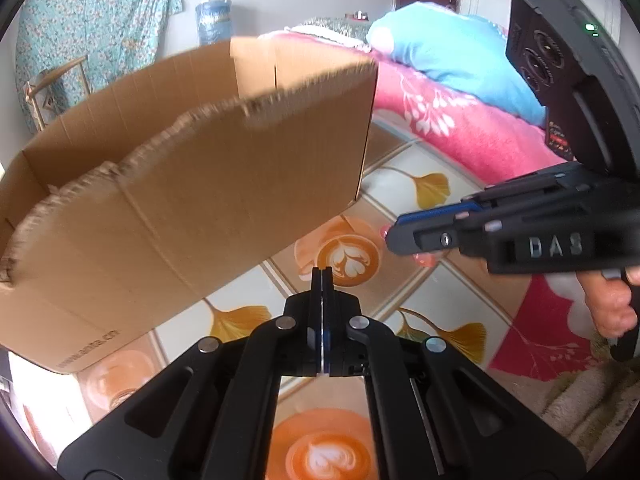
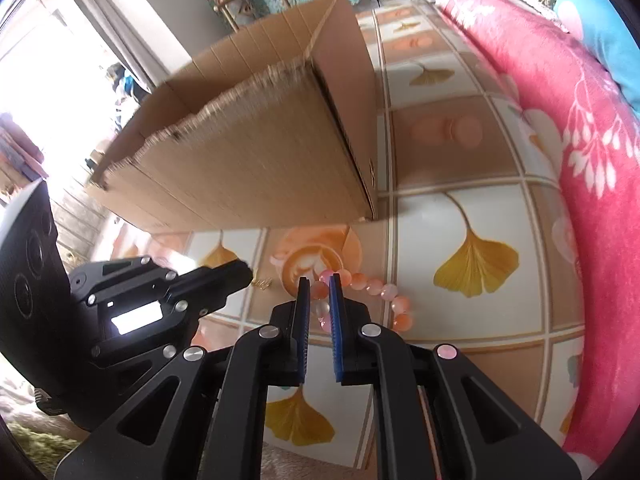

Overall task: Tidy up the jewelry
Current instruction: 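Carry the pink bead bracelet over the box with the right gripper, then open the right gripper to drop the bracelet into the box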

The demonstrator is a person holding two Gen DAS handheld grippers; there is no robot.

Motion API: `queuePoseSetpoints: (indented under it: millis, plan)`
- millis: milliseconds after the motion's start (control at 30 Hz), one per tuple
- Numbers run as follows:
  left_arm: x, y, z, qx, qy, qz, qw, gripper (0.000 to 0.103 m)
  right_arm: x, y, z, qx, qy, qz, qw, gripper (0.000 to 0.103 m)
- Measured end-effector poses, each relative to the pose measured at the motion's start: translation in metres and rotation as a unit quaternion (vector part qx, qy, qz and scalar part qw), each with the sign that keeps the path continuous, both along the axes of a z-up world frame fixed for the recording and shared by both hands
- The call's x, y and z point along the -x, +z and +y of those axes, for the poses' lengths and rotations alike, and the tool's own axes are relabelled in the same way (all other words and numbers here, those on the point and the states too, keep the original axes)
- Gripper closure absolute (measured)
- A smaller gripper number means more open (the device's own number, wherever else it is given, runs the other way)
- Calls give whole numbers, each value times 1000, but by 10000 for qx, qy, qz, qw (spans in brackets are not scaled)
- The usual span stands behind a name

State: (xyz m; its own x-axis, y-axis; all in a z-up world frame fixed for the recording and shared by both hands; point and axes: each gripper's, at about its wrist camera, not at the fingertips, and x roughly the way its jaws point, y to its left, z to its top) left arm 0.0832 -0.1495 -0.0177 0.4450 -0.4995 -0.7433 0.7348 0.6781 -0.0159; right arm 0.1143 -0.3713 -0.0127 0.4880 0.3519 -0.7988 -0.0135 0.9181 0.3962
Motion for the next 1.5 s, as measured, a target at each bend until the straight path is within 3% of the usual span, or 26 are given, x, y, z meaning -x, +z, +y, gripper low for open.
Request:
queuePoseSetpoints:
  millis: [267, 467, 633, 733, 900, 1000, 1133, 1333, 1500]
  plan:
    - [17, 42, 23, 377, 87, -231, 9990, 103, 10, 31, -12, -648, -102, -351, 9972, 93]
    - [20, 98, 51, 896, 237, -574, 9940, 103, 11, 68, -14, -1060, 44, -816, 9910, 93]
    - [6, 140, 73, 1163, 447, -910, 9880, 103, 5, 107, -12, -1406, 296, -1257, 9816, 93]
    - [-13, 151, 81, 1076, 679, -1002, 9868, 103, -5, 126, -9, -1571, 480, -1498, 9750, 93]
    - [-70, 140, 94, 643, 1046, -458, 9914, 103, -37, 144, -2, -1734, 731, -1727, 9668, 93]
    - [-110, 116, 97, 384, 1094, 115, 9932, 103, -63, 139, 1, -1832, 838, -1597, 9664, 93]
    - [-143, 87, 102, -147, 1211, 462, 9915, 103, -94, 122, 4, -1721, 899, -1291, 9724, 93]
    - [-162, 60, 103, -580, 1193, 812, 9878, 103, -128, 101, 5, -1411, 950, -882, 9815, 93]
    - [-165, 56, 109, -601, 1216, 886, 9868, 92, -147, 93, 7, -1140, 1048, -649, 9858, 93]
